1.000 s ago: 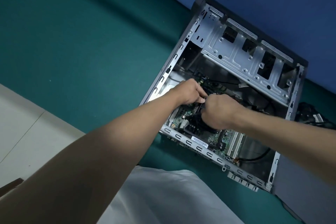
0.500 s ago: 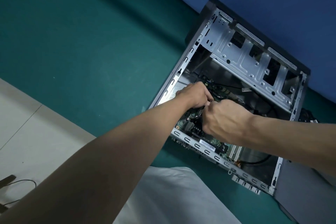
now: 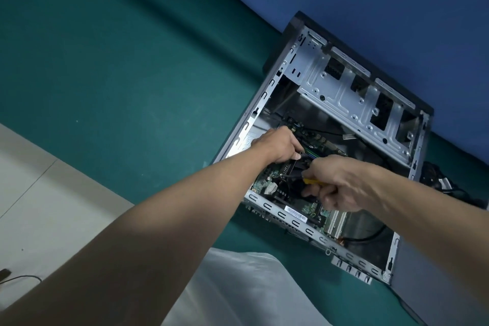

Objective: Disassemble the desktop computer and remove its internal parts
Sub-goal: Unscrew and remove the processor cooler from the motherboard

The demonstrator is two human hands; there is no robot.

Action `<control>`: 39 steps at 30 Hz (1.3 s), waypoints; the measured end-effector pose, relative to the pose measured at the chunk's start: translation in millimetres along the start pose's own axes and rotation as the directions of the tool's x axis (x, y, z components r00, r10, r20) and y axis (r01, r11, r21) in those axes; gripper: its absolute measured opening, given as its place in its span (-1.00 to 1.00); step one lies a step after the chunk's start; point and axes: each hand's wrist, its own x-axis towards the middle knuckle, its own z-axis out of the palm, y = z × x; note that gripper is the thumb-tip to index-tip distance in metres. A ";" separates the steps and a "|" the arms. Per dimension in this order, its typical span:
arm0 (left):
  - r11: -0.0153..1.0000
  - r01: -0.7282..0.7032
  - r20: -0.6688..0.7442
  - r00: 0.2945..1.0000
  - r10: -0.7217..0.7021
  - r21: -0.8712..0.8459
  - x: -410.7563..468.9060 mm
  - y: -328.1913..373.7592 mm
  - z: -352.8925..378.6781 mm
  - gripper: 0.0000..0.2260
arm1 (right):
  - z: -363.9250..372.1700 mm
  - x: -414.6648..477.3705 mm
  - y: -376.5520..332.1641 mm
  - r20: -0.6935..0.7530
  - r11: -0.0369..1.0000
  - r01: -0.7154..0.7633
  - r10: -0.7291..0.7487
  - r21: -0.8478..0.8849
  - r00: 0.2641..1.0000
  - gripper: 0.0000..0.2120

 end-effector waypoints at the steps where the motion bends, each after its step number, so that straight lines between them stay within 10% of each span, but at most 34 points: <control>1: 1.000 -0.001 -0.002 1.000 0.001 -0.004 -0.3 -0.3 -0.1 -0.78 | 0.9 0.9 -1.5 0.001 0.999 -0.001 0.001 -0.036 1.000 -0.80; 5: 1.000 -0.006 -0.009 1.000 0.006 0.006 -6.3 0.8 -3.3 -0.78 | 10.4 -2.8 -10.9 -0.066 0.770 0.249 -0.352 -0.587 0.934 -0.86; 8: 0.998 -0.023 0.001 1.000 0.023 0.060 -10.6 4.1 -6.2 -0.72 | 12.3 -11.7 -8.9 0.170 0.045 0.246 -0.602 -0.968 0.780 -0.90; 10: 0.997 -0.024 0.000 1.000 0.024 0.077 -13.9 5.8 -8.0 -0.72 | 15.6 -18.9 -2.6 0.430 -0.464 0.143 -0.605 -0.874 0.670 -0.83; 12: 0.995 -0.032 -0.005 0.999 0.032 0.094 -16.7 6.7 -9.8 -0.69 | 17.0 -22.0 1.8 0.545 -0.670 0.060 -0.544 -0.740 0.639 -0.77; 14: 0.995 -0.033 0.003 0.999 0.033 0.094 -18.0 6.2 -11.0 -0.67 | 15.0 -21.2 -1.0 0.507 -0.588 0.075 -0.618 -0.806 0.601 -0.81; 16: 0.999 -0.018 -0.024 1.000 0.019 0.045 -15.6 4.3 -9.6 -0.76 | 14.2 -14.0 -4.0 0.371 -0.282 0.241 -0.720 -0.929 0.587 -0.87; 18: 0.999 0.001 -0.026 1.000 0.000 0.040 -13.7 3.5 -9.8 -0.65 | 14.1 -6.9 -9.3 0.075 0.264 0.379 -0.727 -0.887 0.683 -0.89; 21: 0.997 -0.011 -0.011 1.000 0.012 0.082 -14.1 5.2 -8.0 -0.81 | 1.2 -1.7 -15.1 -0.114 0.945 0.151 -0.190 -0.289 0.975 -0.86; 23: 0.999 -0.001 -0.006 1.000 0.001 0.052 -12.7 6.7 -6.4 -0.81 | -3.9 -0.5 -13.8 -0.020 0.981 0.039 -0.044 -0.190 0.999 -0.81; 25: 0.999 0.001 -0.012 1.000 0.000 0.049 -11.7 7.0 -6.5 -0.82 | -1.5 3.7 -13.9 -0.058 0.841 0.155 -0.216 -0.518 0.975 -0.79; 28: 0.998 -0.014 -0.021 1.000 0.015 0.063 -11.6 5.7 -8.3 -0.78 | 8.2 -2.5 -9.7 0.120 0.177 0.267 -0.578 -0.947 0.807 -0.84; 32: 0.996 -0.018 -0.023 1.000 0.021 0.087 -15.6 8.0 -11.2 -0.69 | 14.0 -14.1 3.9 0.507 -0.600 0.077 -0.593 -0.796 0.625 -0.77; 35: 0.993 -0.028 -0.015 0.999 0.030 0.114 -16.3 9.5 -10.7 -0.61 | 14.1 -13.2 5.7 0.465 -0.510 0.118 -0.636 -0.852 0.615 -0.72; 37: 0.992 -0.033 -0.017 0.999 0.036 0.120 -15.9 9.1 -10.5 -0.64 | 13.7 -9.5 2.0 0.283 -0.152 0.256 -0.732 -0.955 0.620 -0.81; 39: 0.993 -0.035 -0.024 0.999 0.038 0.110 -14.6 7.3 -10.4 -0.74 | 10.3 -5.3 -5.7 -0.013 0.417 0.353 -0.662 -0.838 0.750 -0.78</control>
